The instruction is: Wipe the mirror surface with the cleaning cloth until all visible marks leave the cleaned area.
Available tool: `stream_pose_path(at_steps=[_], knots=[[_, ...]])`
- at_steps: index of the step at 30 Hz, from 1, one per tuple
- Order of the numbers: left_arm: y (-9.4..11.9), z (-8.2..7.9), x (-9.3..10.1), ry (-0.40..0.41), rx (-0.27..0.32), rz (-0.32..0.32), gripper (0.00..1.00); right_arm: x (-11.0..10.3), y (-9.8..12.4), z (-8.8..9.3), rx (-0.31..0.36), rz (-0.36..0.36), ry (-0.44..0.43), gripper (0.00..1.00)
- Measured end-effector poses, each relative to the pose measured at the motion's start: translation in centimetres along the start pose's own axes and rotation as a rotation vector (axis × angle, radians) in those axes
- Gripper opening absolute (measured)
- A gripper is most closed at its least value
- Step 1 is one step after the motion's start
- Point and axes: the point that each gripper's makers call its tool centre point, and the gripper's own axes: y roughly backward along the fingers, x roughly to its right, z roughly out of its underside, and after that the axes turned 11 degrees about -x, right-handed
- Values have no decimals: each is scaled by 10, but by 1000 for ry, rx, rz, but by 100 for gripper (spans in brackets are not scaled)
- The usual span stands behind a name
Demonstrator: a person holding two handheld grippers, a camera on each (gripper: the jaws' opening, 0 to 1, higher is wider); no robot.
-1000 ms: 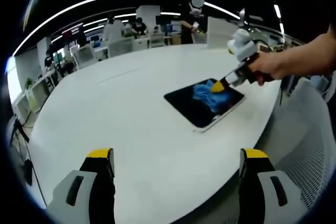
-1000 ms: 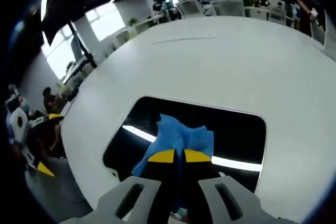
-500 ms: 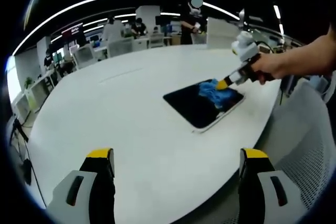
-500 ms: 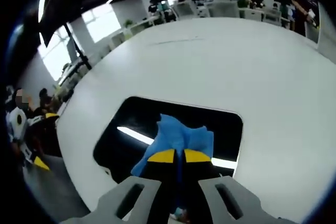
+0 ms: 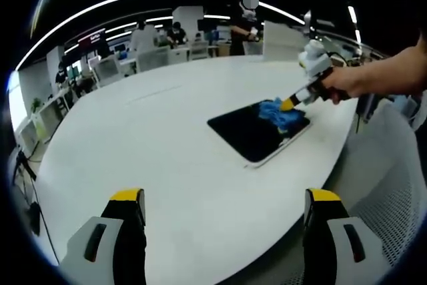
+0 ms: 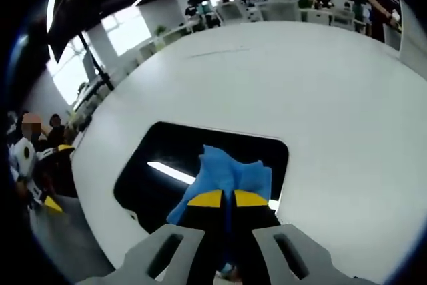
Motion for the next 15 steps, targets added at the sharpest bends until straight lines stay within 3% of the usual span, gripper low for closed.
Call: stream_pose_path(at_steps=[6, 10, 15], knots=[[0, 0, 0, 0, 1, -2, 99, 11, 5, 4, -4, 21, -19, 0], [0, 0, -1, 4, 5, -3, 99, 22, 9, 6, 5, 43, -83, 0], [0, 0, -1, 3, 5, -2, 99, 25, 11, 7, -1, 68, -56, 0]])
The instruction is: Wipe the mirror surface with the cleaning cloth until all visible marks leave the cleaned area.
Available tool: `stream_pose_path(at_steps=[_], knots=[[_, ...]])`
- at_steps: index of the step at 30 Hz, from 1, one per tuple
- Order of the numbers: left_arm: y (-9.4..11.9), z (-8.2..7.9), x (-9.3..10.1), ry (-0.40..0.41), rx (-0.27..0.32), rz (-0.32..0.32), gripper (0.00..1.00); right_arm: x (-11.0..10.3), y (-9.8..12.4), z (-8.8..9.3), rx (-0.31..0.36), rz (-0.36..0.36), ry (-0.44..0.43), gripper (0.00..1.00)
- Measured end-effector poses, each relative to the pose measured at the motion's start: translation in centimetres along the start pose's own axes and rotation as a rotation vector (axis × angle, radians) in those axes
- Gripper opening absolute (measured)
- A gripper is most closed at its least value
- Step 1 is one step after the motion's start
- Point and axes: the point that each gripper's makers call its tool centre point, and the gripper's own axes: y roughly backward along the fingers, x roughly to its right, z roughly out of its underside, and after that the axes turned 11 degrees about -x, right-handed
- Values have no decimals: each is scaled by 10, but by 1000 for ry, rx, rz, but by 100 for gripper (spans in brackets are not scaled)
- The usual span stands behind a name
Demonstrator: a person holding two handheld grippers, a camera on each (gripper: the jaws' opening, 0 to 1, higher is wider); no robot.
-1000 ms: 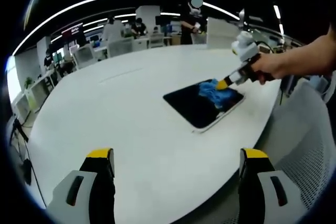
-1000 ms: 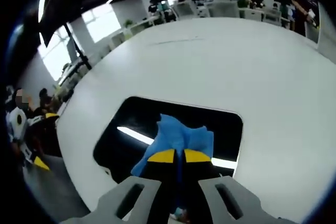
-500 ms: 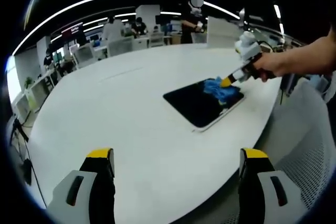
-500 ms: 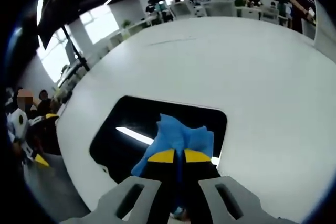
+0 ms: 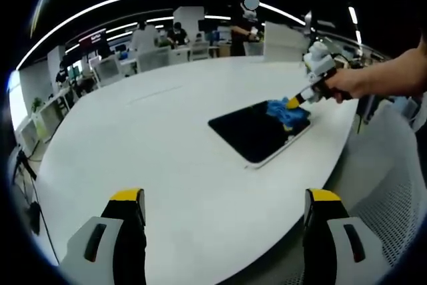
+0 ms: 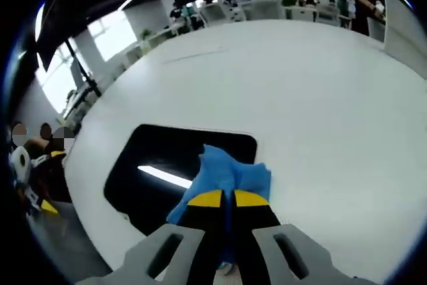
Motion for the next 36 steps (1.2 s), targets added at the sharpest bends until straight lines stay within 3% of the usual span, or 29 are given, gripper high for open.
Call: stream_pose_path(at_steps=[13, 36], knots=[[0, 0, 0, 0, 1, 2, 99, 8, 2, 0, -1, 33, 40, 0], [0, -3, 4, 13, 17, 25, 99, 8, 5, 7, 12, 69, -2, 0]])
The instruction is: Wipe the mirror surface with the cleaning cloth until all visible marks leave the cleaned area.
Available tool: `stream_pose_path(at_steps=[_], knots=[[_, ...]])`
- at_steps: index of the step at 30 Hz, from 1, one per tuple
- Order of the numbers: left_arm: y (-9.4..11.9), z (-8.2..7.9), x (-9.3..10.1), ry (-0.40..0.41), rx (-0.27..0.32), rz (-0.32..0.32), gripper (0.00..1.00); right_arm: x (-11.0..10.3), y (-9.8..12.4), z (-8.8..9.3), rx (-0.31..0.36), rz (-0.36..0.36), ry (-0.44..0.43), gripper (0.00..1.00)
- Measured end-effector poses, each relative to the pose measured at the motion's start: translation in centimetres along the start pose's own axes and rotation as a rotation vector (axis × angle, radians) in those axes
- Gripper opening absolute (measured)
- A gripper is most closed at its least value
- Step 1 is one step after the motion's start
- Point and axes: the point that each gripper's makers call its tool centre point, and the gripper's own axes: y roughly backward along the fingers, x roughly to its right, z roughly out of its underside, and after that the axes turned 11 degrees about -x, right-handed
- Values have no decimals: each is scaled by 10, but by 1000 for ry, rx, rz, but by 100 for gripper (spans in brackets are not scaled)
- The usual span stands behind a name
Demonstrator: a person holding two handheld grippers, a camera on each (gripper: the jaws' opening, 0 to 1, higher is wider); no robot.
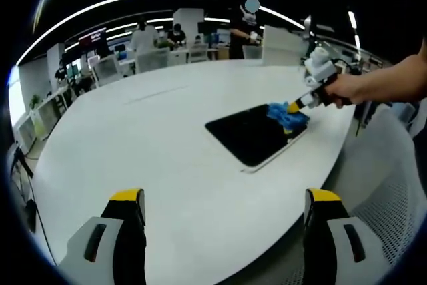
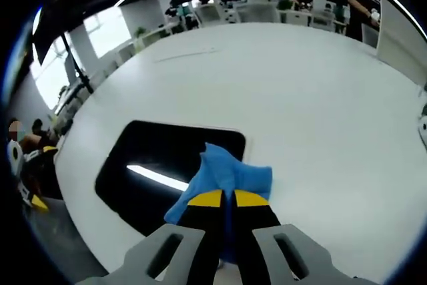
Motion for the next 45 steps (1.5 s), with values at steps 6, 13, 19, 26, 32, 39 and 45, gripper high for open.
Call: stream_pose_path(at_steps=[6, 13, 19, 26, 32, 39, 45], knots=[[0, 0, 0, -3, -2, 1, 99, -1, 2, 3, 5, 8, -15, 0], [1, -1, -1, -5, 1, -12, 99, -3, 5, 7, 5, 2, -28, 0], [1, -1, -2, -4, 1, -15, 99, -5, 7, 14, 2, 11, 0, 0], [1, 0, -2, -7, -1, -15, 99, -7, 11, 22, -4, 8, -11, 0], [1, 0, -2, -6, -2, -13, 99, -15, 17, 33, -18, 24, 6, 0], [0, 1, 0, -11, -6, -8, 99, -17, 20, 40, -14, 16, -24, 1], [0, 1, 1, -12, -8, -3, 99, -18, 19, 39, 0, 53, -9, 0]])
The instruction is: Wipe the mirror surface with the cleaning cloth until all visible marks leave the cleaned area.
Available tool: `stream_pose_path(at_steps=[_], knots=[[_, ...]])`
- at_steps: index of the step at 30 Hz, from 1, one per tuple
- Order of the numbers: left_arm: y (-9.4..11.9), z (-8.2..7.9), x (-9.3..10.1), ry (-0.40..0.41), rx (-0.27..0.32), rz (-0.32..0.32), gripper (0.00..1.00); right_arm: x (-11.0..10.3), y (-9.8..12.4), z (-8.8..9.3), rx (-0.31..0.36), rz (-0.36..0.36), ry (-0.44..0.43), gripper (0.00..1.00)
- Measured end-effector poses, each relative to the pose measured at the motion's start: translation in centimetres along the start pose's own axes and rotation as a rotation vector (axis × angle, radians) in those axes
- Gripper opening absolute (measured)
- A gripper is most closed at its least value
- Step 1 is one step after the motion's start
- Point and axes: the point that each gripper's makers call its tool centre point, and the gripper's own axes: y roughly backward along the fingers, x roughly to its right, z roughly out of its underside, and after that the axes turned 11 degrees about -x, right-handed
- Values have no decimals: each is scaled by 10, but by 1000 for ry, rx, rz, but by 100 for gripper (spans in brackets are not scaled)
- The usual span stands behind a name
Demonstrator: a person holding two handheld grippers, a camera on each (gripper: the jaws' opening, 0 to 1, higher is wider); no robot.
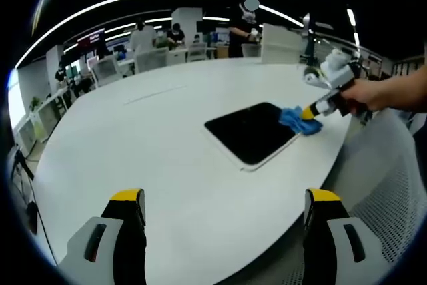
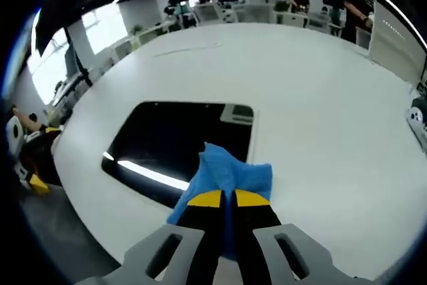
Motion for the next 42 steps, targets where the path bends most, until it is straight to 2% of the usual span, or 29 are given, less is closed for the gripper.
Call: stream_pose_path(at_steps=[2, 21, 25, 38, 42], knots=[[0, 0, 0, -2, 0, 1, 99, 1, 0, 0, -1, -6, -27, 0], [0, 0, 1, 33, 2, 17, 99, -3, 0, -2, -21, 0, -69, 0], [0, -1, 1, 32, 4, 19, 99, -12, -2, -2, -55, -4, -36, 0], [0, -1, 3, 15, 2, 25, 99, -25, -9, -9, -228, -13, -30, 0], [1, -1, 3, 17, 7, 24, 99, -33, -10, -9, -270, -17, 5, 0]])
